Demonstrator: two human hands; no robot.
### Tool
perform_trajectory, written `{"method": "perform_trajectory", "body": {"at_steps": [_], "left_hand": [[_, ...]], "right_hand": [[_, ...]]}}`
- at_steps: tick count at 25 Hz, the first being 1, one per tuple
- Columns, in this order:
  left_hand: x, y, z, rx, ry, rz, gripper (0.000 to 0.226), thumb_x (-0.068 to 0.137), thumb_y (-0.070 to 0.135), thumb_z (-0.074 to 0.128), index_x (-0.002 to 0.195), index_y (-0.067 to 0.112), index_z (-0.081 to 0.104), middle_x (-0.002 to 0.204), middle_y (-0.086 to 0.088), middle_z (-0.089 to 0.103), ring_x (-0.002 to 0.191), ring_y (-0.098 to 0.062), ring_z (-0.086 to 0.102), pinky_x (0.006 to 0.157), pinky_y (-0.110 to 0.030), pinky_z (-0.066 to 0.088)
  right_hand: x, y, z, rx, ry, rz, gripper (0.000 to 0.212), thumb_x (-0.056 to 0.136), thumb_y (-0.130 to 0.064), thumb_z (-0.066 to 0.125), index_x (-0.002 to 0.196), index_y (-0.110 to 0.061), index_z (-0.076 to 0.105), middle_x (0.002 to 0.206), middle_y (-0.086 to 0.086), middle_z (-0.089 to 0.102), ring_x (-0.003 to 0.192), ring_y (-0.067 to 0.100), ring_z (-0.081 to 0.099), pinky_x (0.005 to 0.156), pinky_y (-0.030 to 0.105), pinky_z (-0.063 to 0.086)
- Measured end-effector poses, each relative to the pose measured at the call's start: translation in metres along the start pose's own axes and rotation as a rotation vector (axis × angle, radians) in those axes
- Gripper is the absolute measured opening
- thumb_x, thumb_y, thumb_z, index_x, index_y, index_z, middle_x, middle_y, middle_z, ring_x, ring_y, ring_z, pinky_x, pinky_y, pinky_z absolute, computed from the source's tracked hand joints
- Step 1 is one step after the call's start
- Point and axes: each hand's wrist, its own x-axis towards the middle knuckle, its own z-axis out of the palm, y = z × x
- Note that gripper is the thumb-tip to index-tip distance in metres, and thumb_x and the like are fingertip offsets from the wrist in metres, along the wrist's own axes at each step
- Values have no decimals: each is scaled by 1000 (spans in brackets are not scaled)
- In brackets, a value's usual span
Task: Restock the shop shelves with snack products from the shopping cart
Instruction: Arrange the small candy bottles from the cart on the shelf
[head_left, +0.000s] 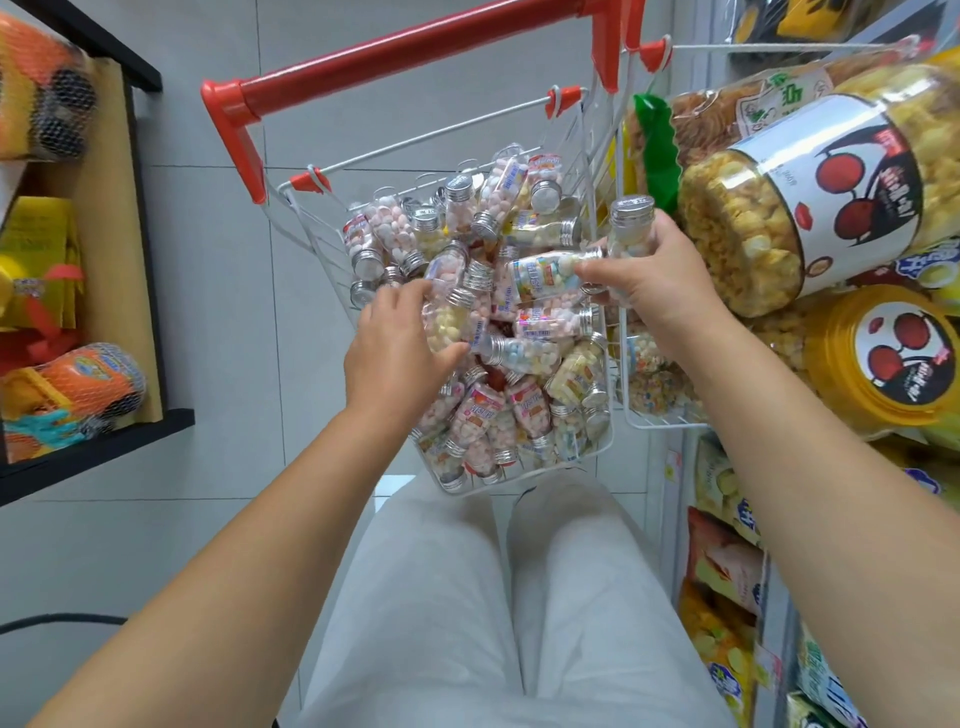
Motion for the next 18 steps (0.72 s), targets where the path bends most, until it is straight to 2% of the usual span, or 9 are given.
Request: {"method": "perform_trajectory", "body": {"at_steps": [2,4,6,8,11,13,15,16,18], "left_hand": [[-8,8,12,114,74,258,58,78,35,82,130,24,58,117,-5,53,107,-26,48,76,-35,43],[-13,11,30,310,86,475,53,66,23,87,115,21,67,113,-6,56,104,-27,45,80,-37,42],[-10,11,42,437,104,531,52,50,14,88,98,21,70,120,-5,52,106,-26,40,83,-39,34],[-3,11,46,463,110,548,50,44,14,91,89,21,71,123,-2,44,109,-26,38,83,-38,29],[3,11,48,438,150,600,45,47,17,93,87,20,73,118,1,55,110,-24,38,86,-38,29],[3,11,45,348,186,670,39,57,19,93,92,18,75,107,3,68,107,-22,42,86,-35,28],[-1,11,28,148,122,664,37,68,25,89,101,19,74,100,5,73,103,-25,53,84,-36,29],[-3,10,18,0,33,593,37,73,26,86,107,20,73,99,6,73,102,-25,56,84,-36,32],[-6,8,-3,-345,-166,330,38,80,28,79,117,28,69,104,11,68,104,-18,59,88,-34,42]], "right_hand": [[-2,3,-1,26,6,-9,63,62,-28,86,114,-14,55,118,13,63,104,32,65,85,51,57],[-5,6,-3,49,15,-7,50,67,-21,84,107,-13,55,113,17,64,102,35,66,83,50,58],[-9,8,-7,72,15,-13,46,70,-17,83,107,-15,56,112,15,65,101,33,67,82,46,59],[-10,13,-12,71,13,-9,49,70,-18,84,110,-13,55,108,9,65,97,25,68,79,40,60],[-14,17,-17,75,3,-30,40,75,-11,81,104,-10,54,90,0,62,79,12,64,69,28,57],[-17,16,-17,85,-1,-38,39,75,-10,81,103,-11,53,89,-1,61,77,11,63,69,27,57],[-18,14,-17,105,-18,-49,39,75,-9,81,100,-15,53,88,-2,62,79,13,64,71,29,57],[-19,13,-17,108,-27,-57,39,74,-9,82,100,-15,53,88,-1,63,80,15,65,71,31,57],[-20,10,-18,101,-48,-73,39,73,-9,83,99,-14,54,85,-3,64,80,17,65,71,34,57]]}}
